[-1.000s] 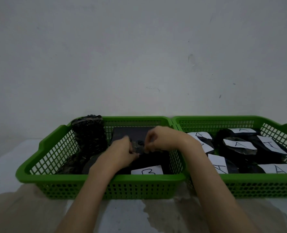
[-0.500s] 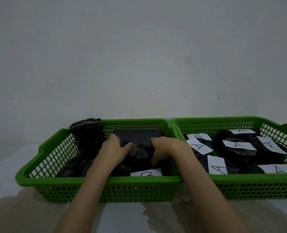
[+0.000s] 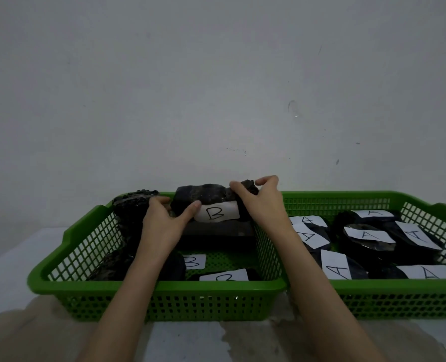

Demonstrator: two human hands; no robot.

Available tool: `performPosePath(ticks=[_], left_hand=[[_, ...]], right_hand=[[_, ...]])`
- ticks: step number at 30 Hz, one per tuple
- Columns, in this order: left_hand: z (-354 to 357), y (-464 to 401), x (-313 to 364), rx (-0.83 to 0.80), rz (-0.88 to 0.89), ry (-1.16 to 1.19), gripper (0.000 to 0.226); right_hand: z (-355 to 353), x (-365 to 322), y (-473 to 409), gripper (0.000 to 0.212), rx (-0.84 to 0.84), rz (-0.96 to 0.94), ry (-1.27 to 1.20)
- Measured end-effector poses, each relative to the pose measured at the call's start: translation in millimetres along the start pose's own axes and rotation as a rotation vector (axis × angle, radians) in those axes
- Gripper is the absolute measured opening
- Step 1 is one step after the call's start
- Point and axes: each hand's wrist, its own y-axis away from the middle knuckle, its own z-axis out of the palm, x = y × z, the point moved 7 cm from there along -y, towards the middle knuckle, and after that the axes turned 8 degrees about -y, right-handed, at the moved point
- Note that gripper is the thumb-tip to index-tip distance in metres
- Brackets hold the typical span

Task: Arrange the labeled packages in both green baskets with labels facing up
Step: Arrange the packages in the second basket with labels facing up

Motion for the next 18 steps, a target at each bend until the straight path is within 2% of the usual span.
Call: performPosePath(ticks=[5,10,14,18], left_hand=[[-5.2,-4.0,-7.0,0.049,-0.054,-0.048,0.064],[1.1,-7.4,-11.4,-0.079,-0.055,0.045,0.061],[14.5,-5.4,-15.1,-0.184,-0.041,-0.304,0.059],[22.1,-4.0,-19.5,-0.292,-0.006,-0.565,0.046]], right_hand=[[7.9,2.1,1.2,0.047,-0.073,0.003,0.062],[7.2,2.4,-2.4,0.048,-0.053,-0.084,0.385],[6.0,2.7,-0.9,0.060,-0.069,-0.062,0.557],[14.3,3.9,4.4,0.049,-0.220,-0.041,0.854]])
